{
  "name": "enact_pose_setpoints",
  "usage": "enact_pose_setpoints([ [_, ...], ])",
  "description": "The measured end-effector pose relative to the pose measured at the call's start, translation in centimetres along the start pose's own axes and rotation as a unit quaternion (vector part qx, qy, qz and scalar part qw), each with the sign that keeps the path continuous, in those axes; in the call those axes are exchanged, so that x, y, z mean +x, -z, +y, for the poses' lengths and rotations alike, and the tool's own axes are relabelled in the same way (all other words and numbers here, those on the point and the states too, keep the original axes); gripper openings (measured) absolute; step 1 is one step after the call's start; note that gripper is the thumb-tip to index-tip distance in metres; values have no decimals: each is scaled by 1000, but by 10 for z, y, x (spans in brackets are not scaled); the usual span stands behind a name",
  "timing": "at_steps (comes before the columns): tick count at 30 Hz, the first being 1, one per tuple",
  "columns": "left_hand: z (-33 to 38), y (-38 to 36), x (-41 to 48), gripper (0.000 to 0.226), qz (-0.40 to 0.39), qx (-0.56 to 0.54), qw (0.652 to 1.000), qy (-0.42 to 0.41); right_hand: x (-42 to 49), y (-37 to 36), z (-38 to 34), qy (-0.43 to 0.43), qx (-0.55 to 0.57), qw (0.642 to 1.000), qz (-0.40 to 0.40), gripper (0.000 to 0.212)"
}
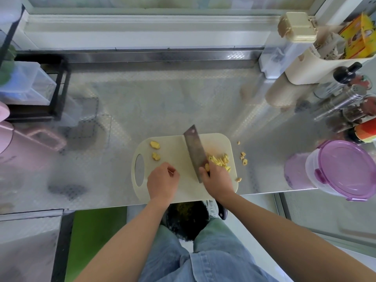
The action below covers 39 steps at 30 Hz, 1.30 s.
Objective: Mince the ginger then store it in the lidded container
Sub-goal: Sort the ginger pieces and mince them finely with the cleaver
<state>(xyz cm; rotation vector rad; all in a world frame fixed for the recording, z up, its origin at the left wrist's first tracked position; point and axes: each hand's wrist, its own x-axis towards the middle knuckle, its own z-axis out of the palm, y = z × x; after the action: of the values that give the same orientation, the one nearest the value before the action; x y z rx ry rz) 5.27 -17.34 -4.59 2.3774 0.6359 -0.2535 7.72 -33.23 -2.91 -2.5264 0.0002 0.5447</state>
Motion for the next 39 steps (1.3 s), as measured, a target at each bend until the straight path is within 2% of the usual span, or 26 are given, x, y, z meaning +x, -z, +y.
enact_pose_setpoints([
  [3,1,7,6,9,57,9,998,-15,7,10,1,-21,2,999,27,23],
  [7,1,22,23,10,142,15,990,-19,9,7,-6,61,-17,997,-33,27],
  [10,-3,34,41,13,155,32,987,-9,16,3,-6,13,-5,1000,-10,26],
  [13,-6,41,59,19,127,47,991,-2,24,6,-7,-10,26,1000,14,31],
  [17,-5,43,82,32,39,89,995,14,30,9,-12,44,9,999,-15,28],
  [22,-3,40,87,19,34,127,991,-19,38,3,-12,34,18,999,-20,29],
  [27,-1,43,93,10,34,126,991,2,41,6,-9,37,14,999,-26,36],
  [33,1,45,92,14,16,7,1000,0,38,7,-8,15,47,998,-25,29],
  [36,20,37,79,15,-29,-92,995,10,35,9,-7,17,39,999,-15,33],
  [39,34,21,58,18,-80,-158,982,62,29,10,-3,21,27,999,-4,29],
])
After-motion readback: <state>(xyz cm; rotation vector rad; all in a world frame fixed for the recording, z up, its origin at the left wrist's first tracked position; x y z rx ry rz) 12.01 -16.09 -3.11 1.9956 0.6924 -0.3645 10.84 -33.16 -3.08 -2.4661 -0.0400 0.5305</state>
